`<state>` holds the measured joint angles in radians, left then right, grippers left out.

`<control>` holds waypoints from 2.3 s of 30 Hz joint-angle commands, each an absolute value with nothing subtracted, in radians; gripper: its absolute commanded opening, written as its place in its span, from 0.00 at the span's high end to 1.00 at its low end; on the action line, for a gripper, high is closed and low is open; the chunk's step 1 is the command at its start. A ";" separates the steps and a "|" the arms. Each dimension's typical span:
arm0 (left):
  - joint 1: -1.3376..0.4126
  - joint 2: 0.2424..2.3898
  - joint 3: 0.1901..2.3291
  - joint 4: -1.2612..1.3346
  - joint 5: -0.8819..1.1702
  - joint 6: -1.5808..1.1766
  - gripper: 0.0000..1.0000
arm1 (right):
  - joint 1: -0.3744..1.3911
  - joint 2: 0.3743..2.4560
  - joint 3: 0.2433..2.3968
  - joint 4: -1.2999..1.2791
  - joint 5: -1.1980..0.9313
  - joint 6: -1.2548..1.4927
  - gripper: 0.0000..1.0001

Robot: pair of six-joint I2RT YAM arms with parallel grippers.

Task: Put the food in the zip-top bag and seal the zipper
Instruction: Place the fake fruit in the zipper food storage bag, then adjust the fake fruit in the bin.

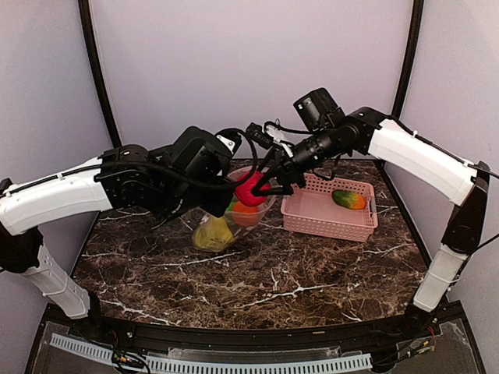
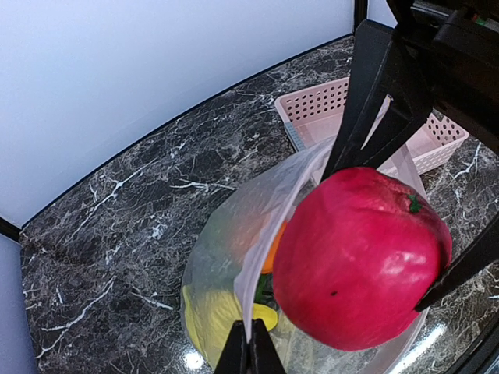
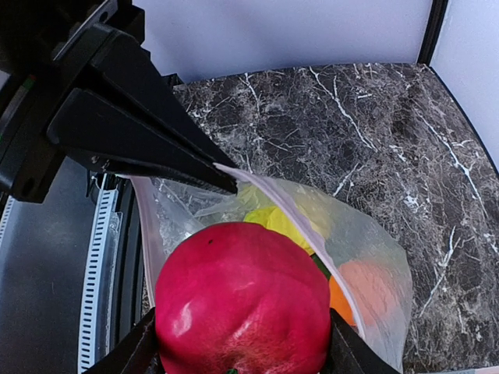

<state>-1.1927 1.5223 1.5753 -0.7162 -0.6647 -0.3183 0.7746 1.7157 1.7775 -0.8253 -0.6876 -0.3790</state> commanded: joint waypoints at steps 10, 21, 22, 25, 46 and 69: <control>-1.190 1.426 1.476 -0.617 -0.642 -0.377 0.99 | 0.823 1.790 1.883 -0.805 -0.435 -0.320 0.35; -1.182 1.399 1.423 -0.583 -0.691 -0.390 0.99 | 0.832 1.751 1.927 -0.837 -0.483 -0.324 0.19; -1.176 1.398 1.419 -0.581 -0.693 -0.393 0.99 | 0.831 1.739 1.920 -0.839 -0.476 -0.331 0.19; -1.163 1.388 1.397 -0.574 -0.690 -0.396 0.99 | 0.830 1.694 1.895 -0.838 -0.443 -0.356 0.19; -1.138 1.357 1.344 -0.476 -0.557 -0.303 0.99 | 0.364 1.559 1.595 -0.748 -0.432 -0.432 0.24; -1.139 1.350 1.299 -0.466 -0.516 -0.304 0.99 | 0.265 1.851 1.500 -0.753 -0.022 -0.748 0.37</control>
<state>-1.1416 1.3849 1.3231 -0.4774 -0.5301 -0.3134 0.2691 1.8072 1.5055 -0.7780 -0.1204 -0.7116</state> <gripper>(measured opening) 0.007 0.635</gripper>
